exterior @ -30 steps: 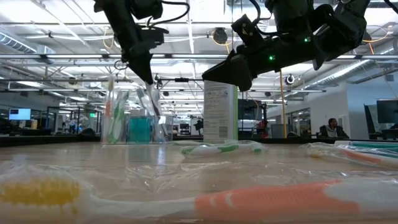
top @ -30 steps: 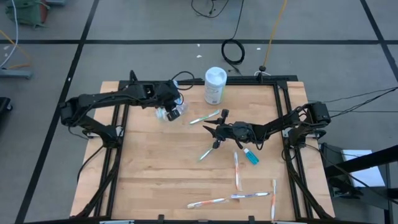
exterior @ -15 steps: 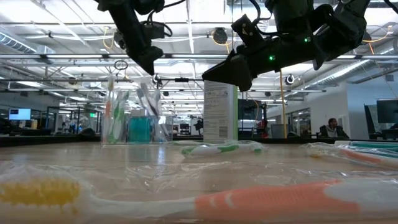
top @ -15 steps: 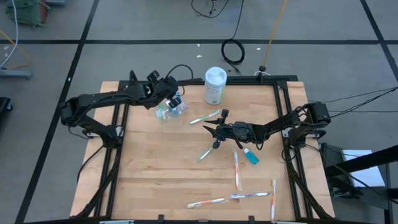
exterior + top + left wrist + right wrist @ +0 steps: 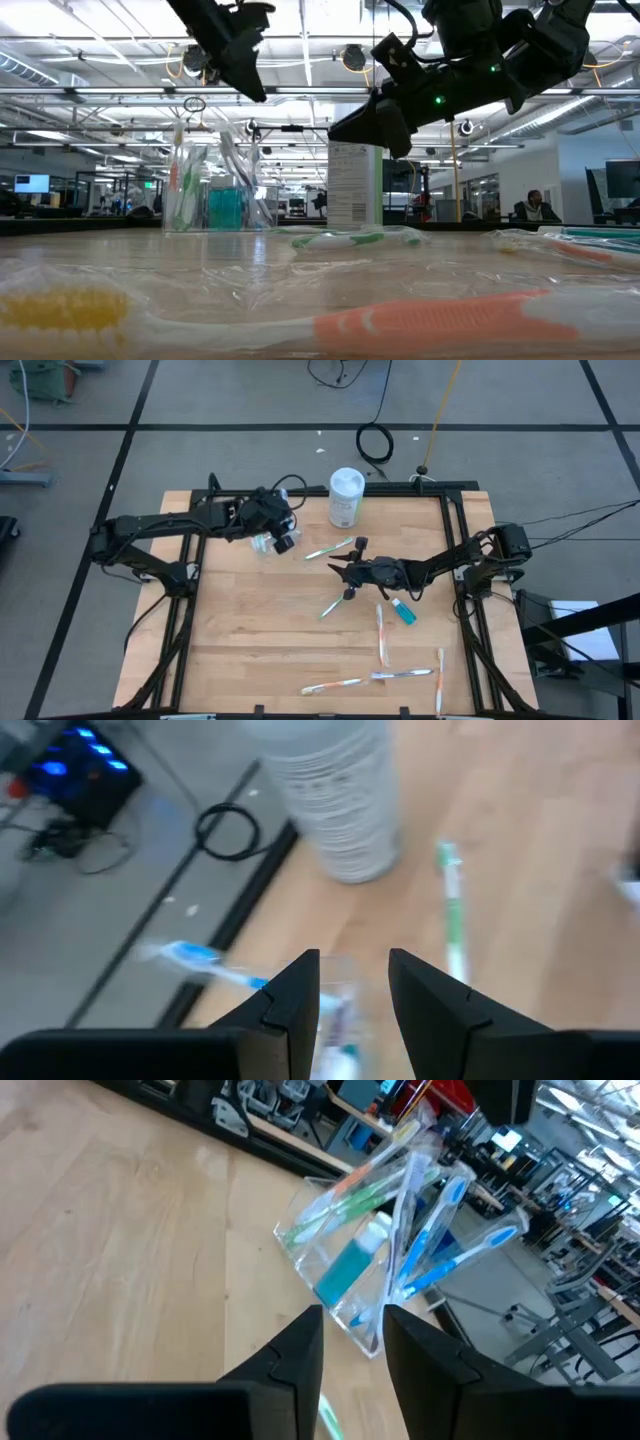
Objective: Pick & Place toothbrushing station
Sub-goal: Put the violet toothbrush into the left of the transparent organizer
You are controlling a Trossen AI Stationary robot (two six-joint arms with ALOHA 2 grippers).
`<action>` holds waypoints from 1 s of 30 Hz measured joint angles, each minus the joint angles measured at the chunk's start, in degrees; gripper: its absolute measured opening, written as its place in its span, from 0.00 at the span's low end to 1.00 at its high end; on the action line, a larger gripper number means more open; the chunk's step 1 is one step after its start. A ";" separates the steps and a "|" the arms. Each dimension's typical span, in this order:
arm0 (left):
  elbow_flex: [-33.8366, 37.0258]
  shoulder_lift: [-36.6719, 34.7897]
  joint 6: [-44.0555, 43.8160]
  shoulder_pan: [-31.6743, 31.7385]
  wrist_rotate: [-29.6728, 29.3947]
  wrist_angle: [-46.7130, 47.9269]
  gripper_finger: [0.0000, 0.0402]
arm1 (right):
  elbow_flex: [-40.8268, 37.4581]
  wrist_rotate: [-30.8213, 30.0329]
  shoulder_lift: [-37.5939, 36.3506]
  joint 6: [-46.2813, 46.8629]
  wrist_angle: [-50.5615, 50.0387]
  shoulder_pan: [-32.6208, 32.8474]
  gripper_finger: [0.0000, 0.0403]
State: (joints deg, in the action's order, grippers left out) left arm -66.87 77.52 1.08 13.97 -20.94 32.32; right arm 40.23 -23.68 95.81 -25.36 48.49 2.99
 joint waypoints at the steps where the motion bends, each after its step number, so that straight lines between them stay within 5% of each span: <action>1: 0.00 -0.02 -0.59 -0.53 0.71 -0.01 0.32 | 0.00 0.02 0.00 0.66 -0.51 -0.01 0.27; 11: 0.00 0.06 -6.34 -4.68 10.98 0.00 0.32 | 0.00 0.02 0.00 10.83 -8.20 0.05 0.39; 30: 0.00 0.09 -5.97 -11.81 13.61 0.04 0.32 | 0.00 0.77 -2.80 10.76 -7.75 4.69 0.40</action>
State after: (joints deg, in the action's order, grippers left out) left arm -66.87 77.60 -4.89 2.16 -7.33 32.36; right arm 40.23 -22.91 93.01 -14.60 40.74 7.68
